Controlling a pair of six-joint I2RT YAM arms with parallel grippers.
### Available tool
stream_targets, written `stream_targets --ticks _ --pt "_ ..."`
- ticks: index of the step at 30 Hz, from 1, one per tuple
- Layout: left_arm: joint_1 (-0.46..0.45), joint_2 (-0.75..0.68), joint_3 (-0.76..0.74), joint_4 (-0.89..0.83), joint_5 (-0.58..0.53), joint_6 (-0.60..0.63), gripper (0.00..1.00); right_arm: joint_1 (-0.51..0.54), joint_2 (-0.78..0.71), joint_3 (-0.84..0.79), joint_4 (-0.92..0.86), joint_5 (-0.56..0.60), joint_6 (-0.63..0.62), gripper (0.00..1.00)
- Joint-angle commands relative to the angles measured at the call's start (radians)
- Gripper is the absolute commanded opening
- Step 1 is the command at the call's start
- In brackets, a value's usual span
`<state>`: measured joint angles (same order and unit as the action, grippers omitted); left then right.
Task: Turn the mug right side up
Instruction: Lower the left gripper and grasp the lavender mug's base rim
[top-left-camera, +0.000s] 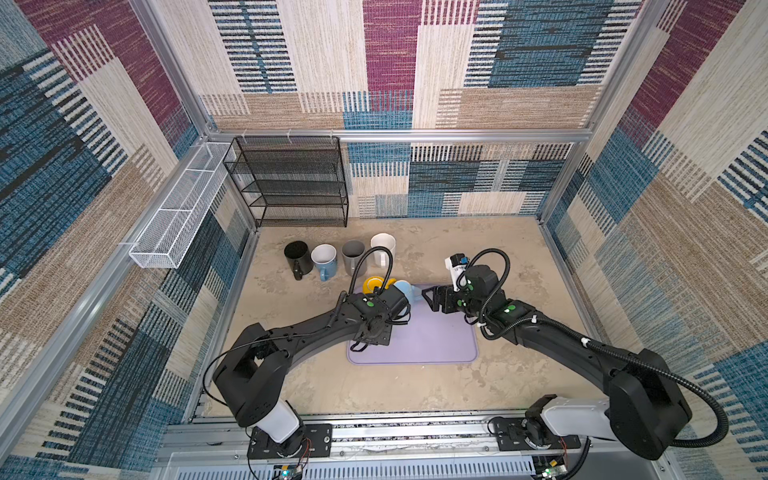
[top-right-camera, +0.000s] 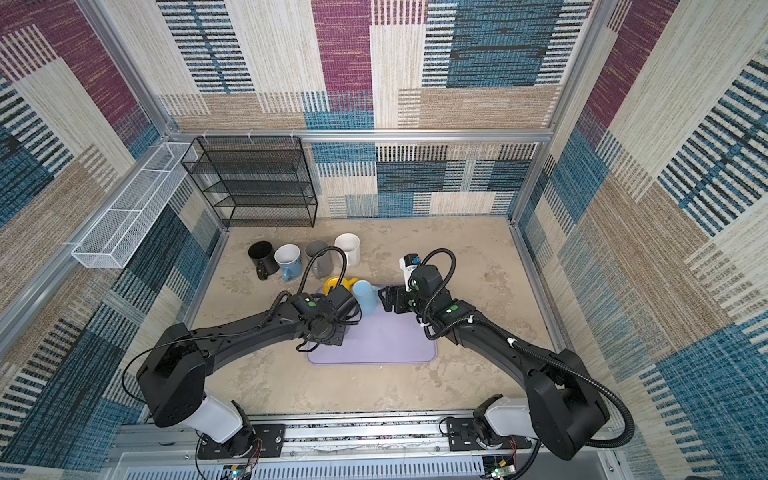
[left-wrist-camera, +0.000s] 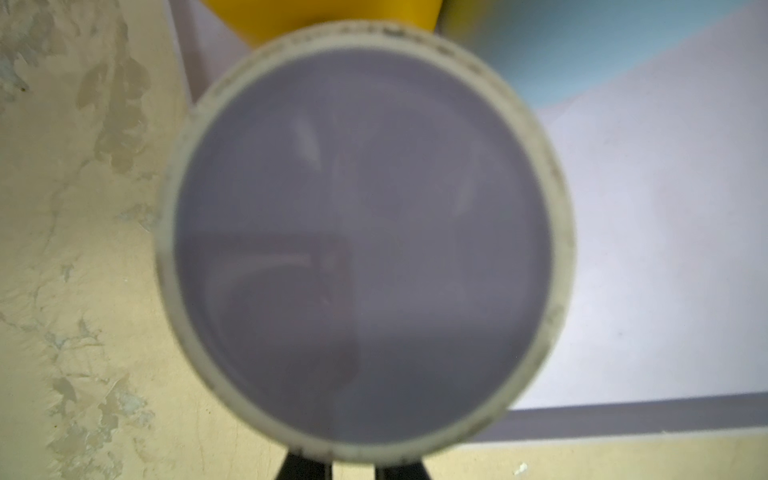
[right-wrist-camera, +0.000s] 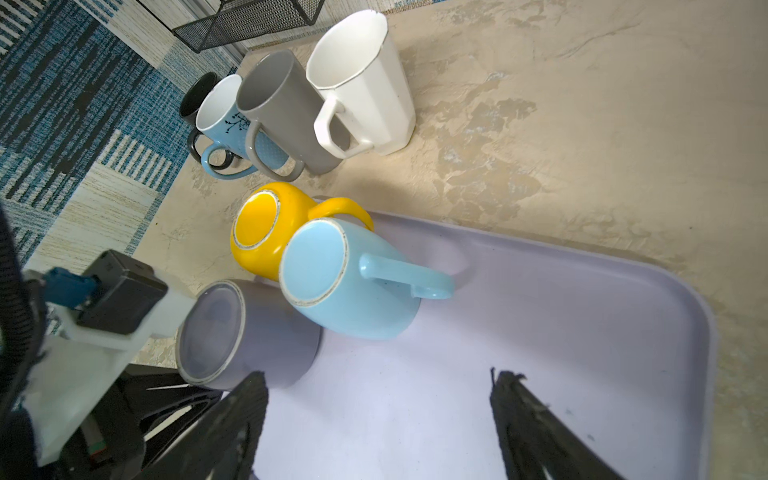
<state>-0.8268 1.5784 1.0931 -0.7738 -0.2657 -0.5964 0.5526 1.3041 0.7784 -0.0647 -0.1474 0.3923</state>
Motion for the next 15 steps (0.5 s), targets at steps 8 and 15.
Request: stream_targets --ticks 8,15 --pt "0.009 -0.127 0.02 0.104 -0.024 0.1 0.0 0.001 -0.023 -0.028 0.073 -0.026 0.014 0.86" --pt "0.029 -0.186 0.013 0.155 0.064 0.132 0.0 0.001 -0.055 -0.043 0.09 -0.037 0.014 0.86"
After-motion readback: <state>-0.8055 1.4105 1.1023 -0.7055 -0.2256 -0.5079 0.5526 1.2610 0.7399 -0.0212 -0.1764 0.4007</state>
